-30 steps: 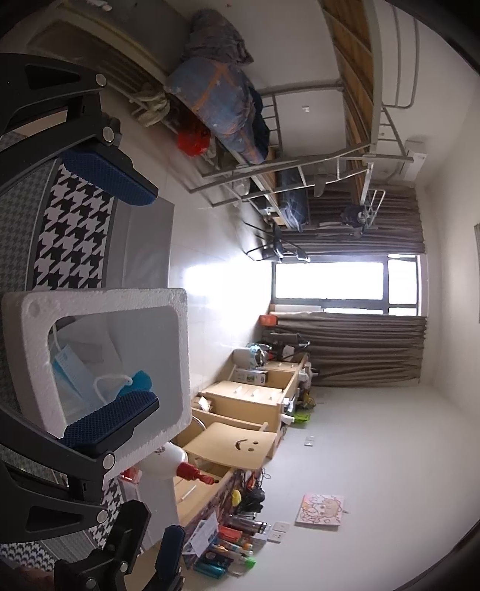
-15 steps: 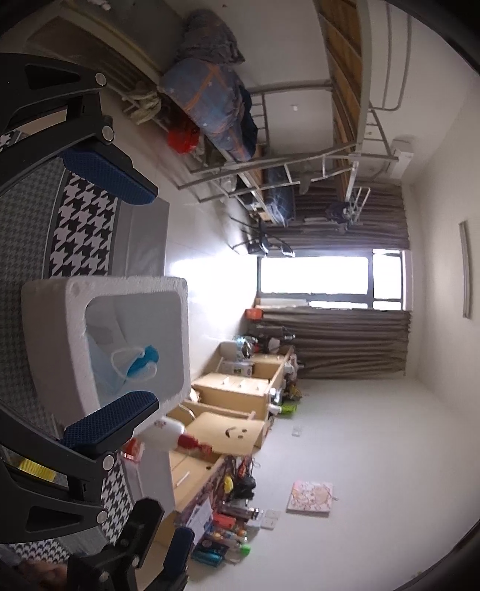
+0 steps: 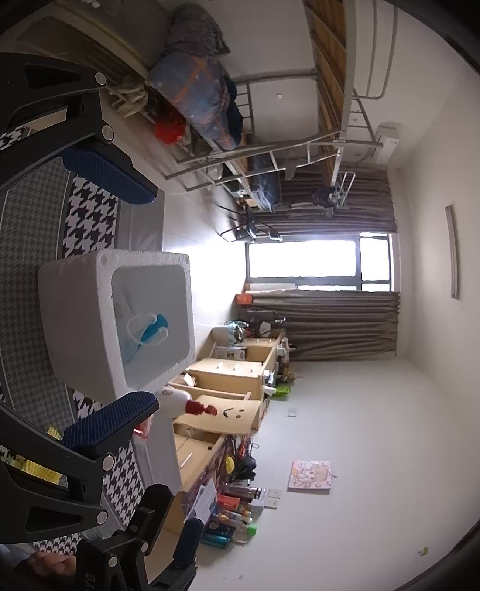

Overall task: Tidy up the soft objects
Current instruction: 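Move both tools back from the foam box to the table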

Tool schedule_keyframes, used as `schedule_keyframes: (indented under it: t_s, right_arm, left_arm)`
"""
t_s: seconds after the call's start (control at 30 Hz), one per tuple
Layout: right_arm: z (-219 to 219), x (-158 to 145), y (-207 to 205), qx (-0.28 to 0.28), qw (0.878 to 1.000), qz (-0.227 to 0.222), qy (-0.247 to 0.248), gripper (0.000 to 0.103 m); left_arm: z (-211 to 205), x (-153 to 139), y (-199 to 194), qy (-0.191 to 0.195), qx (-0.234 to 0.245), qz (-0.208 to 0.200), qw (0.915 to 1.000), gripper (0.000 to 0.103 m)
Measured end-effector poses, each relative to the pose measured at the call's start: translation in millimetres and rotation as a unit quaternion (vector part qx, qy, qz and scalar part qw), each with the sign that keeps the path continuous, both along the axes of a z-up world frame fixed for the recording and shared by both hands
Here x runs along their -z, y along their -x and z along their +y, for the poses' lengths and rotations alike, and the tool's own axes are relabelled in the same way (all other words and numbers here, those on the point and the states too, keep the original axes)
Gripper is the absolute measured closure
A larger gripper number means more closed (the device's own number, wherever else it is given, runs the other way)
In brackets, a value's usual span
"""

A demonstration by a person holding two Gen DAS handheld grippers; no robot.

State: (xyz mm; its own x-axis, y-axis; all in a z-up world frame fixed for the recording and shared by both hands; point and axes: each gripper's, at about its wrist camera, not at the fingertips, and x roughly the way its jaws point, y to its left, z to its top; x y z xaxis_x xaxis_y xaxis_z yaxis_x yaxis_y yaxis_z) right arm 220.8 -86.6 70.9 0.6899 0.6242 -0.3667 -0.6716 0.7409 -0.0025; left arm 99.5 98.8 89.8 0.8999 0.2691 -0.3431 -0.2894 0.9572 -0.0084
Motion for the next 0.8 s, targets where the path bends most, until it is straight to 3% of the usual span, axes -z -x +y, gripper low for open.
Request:
schedule_keyframes:
  t_s: [0.17,0.53,0.8]
  right_arm:
    - [-14.0,3.0,7.6,0.009,1.0,-0.002,-0.01,0.007]
    - [-46.8,10.0,23.8,0.036,0.999,-0.001,-0.037,0.007]
    - [-56.2,19.5,32.5,0.051,0.998,-0.007,-0.03,0.007]
  left_arm:
    - [-13.3,3.3,7.1,-0.013,0.009,-0.004,0.9999,0.001]
    - [-27.5,15.8,23.5,0.0,0.03,-0.018,0.9994,0.001]
    - [-36.1,20.8,24.7,0.007,0.04,-0.017,0.999,0.001]
